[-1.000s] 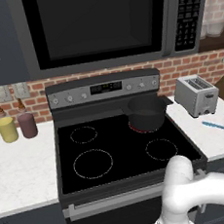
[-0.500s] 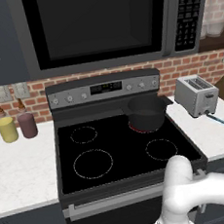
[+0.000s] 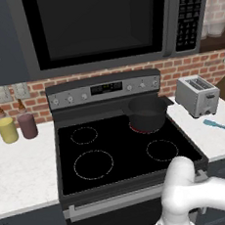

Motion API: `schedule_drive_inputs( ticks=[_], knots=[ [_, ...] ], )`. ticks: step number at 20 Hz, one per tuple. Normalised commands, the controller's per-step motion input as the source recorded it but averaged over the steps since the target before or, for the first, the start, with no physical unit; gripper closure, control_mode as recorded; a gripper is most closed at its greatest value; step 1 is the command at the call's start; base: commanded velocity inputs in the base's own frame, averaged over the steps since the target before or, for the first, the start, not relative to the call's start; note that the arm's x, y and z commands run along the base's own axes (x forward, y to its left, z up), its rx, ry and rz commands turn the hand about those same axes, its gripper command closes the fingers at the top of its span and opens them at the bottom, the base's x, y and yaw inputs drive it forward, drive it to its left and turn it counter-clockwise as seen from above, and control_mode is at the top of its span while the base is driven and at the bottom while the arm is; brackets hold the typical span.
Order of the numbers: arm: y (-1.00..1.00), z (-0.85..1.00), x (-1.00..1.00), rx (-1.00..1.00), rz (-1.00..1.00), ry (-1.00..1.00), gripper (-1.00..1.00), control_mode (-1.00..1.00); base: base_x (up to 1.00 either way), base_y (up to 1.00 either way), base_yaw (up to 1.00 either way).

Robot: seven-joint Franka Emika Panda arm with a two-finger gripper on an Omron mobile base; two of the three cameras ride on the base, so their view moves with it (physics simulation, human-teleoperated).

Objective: Put the bell pepper and eggplant in the pot. Retrieve the spatula and lightly stir the vegetables in the pot.

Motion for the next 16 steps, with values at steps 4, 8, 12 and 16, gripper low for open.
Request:
schedule_drive_inputs(
  ticks=[4,8,12,16],
  knots=[
    [0.13,0.00,0.00,-0.06,0.00,-0.09,1.00,-1.00,0.00,0.00,0.00],
    [0.10,0.00,0.11,-0.05,0.00,-0.04,1.00,-1.00,0.00,0.00,0.00],
    [0.06,0.26,0.01,-0.04,0.00,-0.06,1.00,-1.00,0.00,0.00,0.00],
    [0.01,0.93,-0.44,-0.06,0.00,-0.13,1.00,-1.00,0.00,0.00,0.00]
  ],
)
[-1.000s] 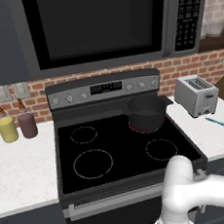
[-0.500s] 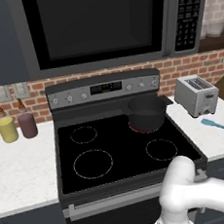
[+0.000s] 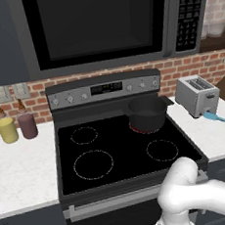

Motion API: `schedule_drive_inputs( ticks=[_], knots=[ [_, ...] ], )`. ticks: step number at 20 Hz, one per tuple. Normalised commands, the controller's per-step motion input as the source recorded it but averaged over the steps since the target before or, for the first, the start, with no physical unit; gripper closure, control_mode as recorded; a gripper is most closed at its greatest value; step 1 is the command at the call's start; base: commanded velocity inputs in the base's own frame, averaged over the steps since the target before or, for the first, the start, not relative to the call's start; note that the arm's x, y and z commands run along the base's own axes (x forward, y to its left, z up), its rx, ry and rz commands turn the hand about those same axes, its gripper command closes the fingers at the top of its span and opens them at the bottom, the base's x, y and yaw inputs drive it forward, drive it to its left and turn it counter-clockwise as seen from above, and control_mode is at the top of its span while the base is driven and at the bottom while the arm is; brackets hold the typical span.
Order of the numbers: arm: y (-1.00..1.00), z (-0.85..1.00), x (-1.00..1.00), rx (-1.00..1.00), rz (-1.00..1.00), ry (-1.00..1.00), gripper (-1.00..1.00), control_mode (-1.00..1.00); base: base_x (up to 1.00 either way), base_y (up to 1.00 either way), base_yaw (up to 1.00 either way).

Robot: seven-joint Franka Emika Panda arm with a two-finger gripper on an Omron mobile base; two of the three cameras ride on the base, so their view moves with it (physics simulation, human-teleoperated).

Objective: Put the bell pepper and eggplant in the pot. Retrieve the spatula and lightly stir the vegetables in the pot.

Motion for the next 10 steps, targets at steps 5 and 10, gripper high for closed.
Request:
schedule_drive_inputs(
  ticks=[5,10],
  knots=[
    [0.08,1.00,-0.76,-0.15,0.00,-0.05,1.00,-1.00,0.00,0.00,0.00],
    [0.61,1.00,-0.72,-0.38,0.06,-0.01,1.00,-1.00,0.00,0.00,0.00]
  ],
)
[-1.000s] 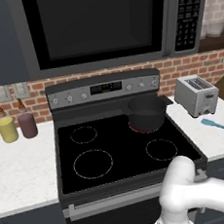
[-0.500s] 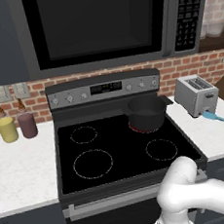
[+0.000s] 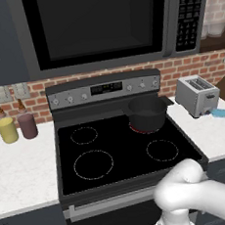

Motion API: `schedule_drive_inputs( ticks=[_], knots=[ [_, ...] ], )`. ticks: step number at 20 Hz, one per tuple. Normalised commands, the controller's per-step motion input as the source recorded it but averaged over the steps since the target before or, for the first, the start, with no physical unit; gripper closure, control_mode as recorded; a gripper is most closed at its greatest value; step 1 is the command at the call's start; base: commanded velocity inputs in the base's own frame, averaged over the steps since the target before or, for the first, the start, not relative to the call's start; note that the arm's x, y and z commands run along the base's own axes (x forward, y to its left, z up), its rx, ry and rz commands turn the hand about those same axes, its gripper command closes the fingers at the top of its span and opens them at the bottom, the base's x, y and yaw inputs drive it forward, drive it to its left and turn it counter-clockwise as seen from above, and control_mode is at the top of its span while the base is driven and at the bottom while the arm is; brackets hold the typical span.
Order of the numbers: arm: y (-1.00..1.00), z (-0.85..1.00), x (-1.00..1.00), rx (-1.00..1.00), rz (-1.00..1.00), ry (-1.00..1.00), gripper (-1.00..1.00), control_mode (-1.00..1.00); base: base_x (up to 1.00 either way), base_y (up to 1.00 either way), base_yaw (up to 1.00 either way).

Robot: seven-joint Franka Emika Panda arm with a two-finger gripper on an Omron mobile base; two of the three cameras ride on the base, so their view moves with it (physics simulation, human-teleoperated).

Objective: Put the bell pepper and eggplant in the pot. Retrieve the spatula and lightly stir the vegetables in the pot.

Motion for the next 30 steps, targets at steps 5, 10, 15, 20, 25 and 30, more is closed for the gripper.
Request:
schedule_drive_inputs(
  ticks=[5,10,15,20,25,30],
  knots=[
    [1.00,0.94,-0.35,-0.60,0.14,-0.12,1.00,-1.00,0.00,0.00,0.00],
    [1.00,0.92,0.00,-0.66,0.15,-0.26,1.00,-1.00,0.00,0.00,0.00],
    [1.00,0.83,0.00,-0.67,0.17,-0.39,1.00,-1.00,0.00,0.00,0.00],
    [1.00,0.57,0.05,-0.70,0.20,-0.36,1.00,-1.00,0.00,0.00,0.00],
    [0.94,0.40,0.46,-0.66,0.23,-0.10,1.00,-1.00,0.00,0.00,0.00],
    [0.67,0.29,0.72,-0.58,0.20,0.13,1.00,-1.00,0.00,0.00,0.00]
  ],
)
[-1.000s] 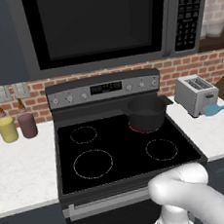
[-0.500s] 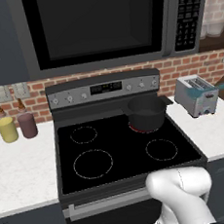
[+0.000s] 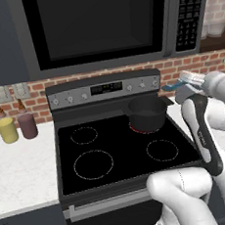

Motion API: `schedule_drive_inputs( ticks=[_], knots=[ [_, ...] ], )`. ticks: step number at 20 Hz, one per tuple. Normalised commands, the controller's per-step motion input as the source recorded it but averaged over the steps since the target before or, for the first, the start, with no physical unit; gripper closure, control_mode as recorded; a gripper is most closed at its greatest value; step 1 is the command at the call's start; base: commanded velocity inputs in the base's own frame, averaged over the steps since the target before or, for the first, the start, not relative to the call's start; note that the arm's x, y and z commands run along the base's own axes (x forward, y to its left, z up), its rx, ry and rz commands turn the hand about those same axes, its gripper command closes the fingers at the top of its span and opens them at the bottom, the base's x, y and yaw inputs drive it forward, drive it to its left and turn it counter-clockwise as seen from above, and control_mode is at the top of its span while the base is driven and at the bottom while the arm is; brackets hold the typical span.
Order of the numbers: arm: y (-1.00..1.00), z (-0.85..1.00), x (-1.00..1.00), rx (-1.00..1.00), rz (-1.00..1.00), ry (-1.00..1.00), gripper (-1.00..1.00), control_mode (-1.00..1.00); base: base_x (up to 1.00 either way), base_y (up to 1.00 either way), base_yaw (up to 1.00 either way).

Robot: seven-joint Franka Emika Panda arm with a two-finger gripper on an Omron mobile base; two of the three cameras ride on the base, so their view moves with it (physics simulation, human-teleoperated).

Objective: Put the bell pepper and eggplant in the pot. Retrieve the spatula and lightly stir the vegetables in the pot.

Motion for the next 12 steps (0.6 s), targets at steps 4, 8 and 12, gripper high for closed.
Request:
schedule_drive_inputs(
  ticks=[4,8,12],
  knots=[
    [0.42,0.00,0.77,-0.54,0.16,0.33,1.00,-1.00,0.00,0.00,0.00],
    [0.22,-0.21,0.66,-0.49,0.13,0.30,1.00,-1.00,0.00,0.00,0.00],
    [0.12,-0.26,0.48,-0.34,0.12,0.10,1.00,-1.00,0.00,0.00,0.00]
  ],
)
